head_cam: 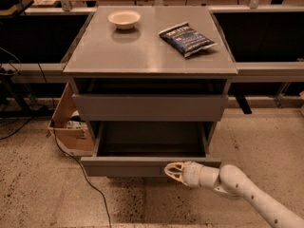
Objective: Close middle drawer
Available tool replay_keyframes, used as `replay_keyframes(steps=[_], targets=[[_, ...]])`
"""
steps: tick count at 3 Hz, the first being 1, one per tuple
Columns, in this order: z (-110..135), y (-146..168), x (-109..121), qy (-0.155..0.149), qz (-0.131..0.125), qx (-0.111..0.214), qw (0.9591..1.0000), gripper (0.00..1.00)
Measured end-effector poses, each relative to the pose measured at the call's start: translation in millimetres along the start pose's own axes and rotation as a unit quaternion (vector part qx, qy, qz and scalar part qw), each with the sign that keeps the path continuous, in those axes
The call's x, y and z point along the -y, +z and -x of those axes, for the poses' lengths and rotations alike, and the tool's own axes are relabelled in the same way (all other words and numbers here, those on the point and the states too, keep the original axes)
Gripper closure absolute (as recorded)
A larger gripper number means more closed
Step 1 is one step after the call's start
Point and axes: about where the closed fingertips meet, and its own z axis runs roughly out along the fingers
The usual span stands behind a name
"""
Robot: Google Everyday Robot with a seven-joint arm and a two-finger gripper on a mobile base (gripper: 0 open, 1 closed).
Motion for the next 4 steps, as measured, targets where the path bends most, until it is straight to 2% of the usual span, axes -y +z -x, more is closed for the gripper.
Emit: replay_keyframes(steps=[1,2,4], targets=[[14,44,18,-0.023,-0.032,0.018,0.9990,1.00],[21,73,29,-0.041,-0.053,0.026,0.9974,1.00],[18,85,28,-0.045,-0.068,0.031,0.9962,1.00]])
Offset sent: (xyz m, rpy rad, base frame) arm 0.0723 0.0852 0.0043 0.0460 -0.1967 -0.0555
